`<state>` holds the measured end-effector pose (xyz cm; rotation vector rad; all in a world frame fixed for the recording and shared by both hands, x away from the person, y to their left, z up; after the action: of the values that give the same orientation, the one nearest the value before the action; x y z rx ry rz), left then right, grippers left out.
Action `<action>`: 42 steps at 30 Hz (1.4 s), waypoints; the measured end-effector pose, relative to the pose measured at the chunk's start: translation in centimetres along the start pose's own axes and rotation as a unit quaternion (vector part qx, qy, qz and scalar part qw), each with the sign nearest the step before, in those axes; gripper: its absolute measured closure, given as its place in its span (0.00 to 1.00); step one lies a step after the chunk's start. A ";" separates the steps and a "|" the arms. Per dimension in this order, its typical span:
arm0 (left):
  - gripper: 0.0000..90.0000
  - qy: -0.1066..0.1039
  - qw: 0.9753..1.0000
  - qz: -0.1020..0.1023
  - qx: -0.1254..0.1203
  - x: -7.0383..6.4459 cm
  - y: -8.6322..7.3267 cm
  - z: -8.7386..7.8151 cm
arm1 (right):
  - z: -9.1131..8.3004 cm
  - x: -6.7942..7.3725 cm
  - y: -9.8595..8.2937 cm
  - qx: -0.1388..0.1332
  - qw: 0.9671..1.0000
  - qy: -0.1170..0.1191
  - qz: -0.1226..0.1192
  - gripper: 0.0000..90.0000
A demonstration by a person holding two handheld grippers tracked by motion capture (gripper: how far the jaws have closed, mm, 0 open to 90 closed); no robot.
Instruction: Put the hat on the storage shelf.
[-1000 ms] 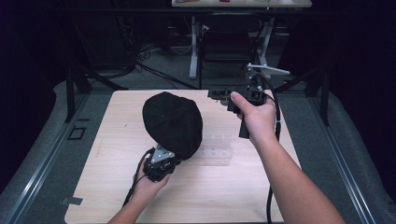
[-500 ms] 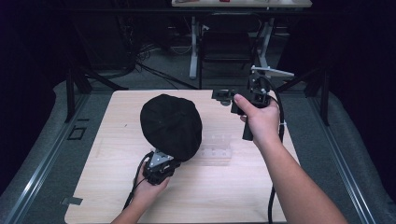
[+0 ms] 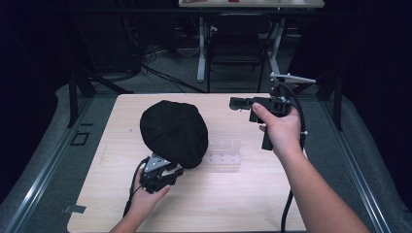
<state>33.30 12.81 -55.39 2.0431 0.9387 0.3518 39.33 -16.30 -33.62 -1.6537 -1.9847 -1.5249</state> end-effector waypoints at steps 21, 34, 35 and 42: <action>0.58 0.018 0.999 -0.041 0.019 3.6 -2.9 -4.4 | -4.4 -4.3 -4.4 -0.007 0.990 -0.130 -0.055 0.67; 0.53 0.044 0.996 -0.070 0.025 5.5 -4.9 -5.3 | -3.9 -7.6 -11.1 0.027 0.975 -0.187 -0.119 0.62; 0.53 0.046 0.996 -0.071 0.025 5.6 -5.1 -5.3 | -3.8 -8.0 -11.7 0.029 0.974 -0.190 -0.123 0.61; 0.52 0.057 0.995 -0.077 0.033 6.0 -6.0 -5.0 | -2.7 -10.2 -14.8 0.026 0.976 -0.178 -0.119 0.59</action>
<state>31.72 22.31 -57.62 2.0122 1.1840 0.3600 30.22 -23.21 -47.74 -1.8288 -2.4609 -1.2987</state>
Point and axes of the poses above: each handheld gripper's, and its own axes: z roughly forward along the jaws, y roughly out of its top, x roughly to its left, the point moved 4 cm from there along z, roughly forward along the jaws, and after that the axes turned 6 degrees about x, right-handed, at the moved point
